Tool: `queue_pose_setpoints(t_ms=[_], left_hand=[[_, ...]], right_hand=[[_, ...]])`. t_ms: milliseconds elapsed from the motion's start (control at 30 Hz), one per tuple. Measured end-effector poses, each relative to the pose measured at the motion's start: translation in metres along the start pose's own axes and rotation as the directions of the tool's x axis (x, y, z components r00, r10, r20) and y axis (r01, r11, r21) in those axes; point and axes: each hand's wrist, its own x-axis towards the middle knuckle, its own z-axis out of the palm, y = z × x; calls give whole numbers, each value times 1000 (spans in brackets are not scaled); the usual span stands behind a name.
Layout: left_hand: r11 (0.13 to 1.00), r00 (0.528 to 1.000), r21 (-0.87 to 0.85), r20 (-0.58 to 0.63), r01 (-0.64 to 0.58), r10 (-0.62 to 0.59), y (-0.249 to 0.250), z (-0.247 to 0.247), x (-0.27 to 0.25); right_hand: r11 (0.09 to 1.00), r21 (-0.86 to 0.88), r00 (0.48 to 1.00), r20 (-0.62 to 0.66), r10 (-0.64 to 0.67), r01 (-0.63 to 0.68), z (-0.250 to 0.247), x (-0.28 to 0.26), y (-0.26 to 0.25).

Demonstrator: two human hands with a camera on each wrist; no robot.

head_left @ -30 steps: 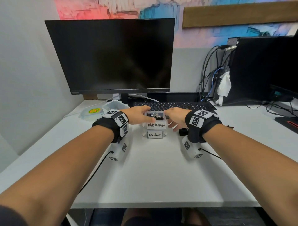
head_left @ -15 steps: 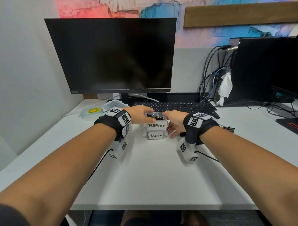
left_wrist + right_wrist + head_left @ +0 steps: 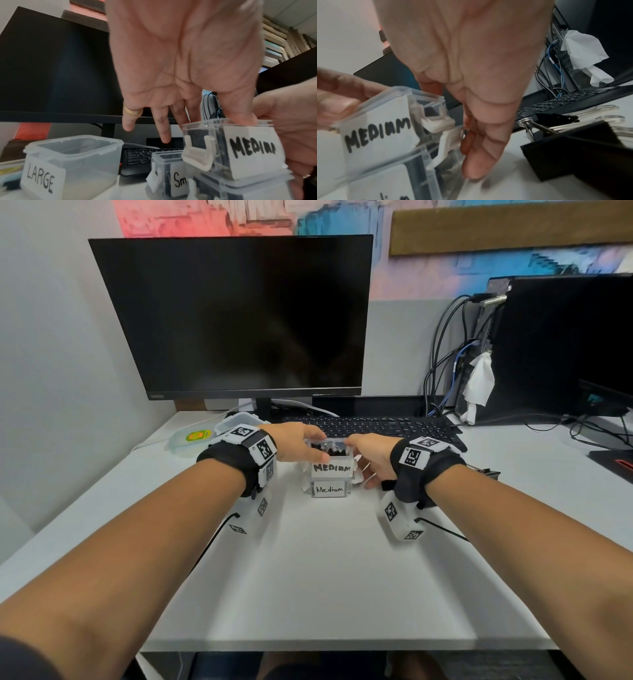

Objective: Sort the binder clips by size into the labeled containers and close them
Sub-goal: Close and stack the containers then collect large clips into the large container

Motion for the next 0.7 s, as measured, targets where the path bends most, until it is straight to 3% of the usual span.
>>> queue_pose_setpoints(t_ms=[167, 400, 700], left_hand=[[999, 1000, 43, -2, -1, 1, 3, -2, -2], [998, 1000, 61, -3, -1, 1, 5, -3, -2], [999, 1000, 52, 4, 1, -1, 3, -2, 1]], right_hand=[[1000, 12, 1000, 7, -22, 22, -3, -5, -4], [993, -80, 991, -94, -94, 86, -10, -9, -10], [1000, -22, 999, -42, -14, 13, -7, -15, -10]])
